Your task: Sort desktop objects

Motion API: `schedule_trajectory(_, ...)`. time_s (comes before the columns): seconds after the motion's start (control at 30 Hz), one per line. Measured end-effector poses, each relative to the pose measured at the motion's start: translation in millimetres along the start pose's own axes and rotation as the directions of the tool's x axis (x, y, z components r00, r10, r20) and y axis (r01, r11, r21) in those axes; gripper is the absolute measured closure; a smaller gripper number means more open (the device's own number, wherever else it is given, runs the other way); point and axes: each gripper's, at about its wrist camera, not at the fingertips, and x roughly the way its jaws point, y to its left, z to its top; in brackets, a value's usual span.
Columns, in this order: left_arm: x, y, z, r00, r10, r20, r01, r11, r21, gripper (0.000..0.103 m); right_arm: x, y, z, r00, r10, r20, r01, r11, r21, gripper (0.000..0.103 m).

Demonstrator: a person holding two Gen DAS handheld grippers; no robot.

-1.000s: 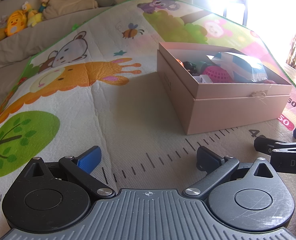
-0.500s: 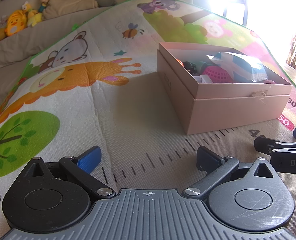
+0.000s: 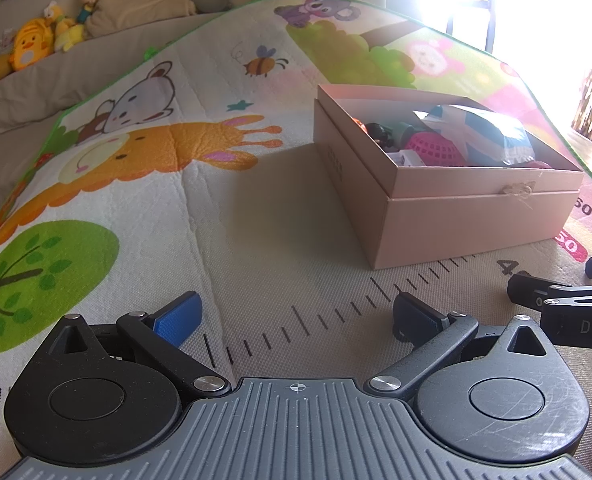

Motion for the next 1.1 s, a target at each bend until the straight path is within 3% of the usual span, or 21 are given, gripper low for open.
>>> schedule_trajectory(1.1,-0.4,0.5,-0.6,1.0,0.006,0.0,-0.006,1.0,0.008,0.0,-0.4,-0.2,0.3,1.0,0.0,0.0,0.0,1.0,0.0,0.0)
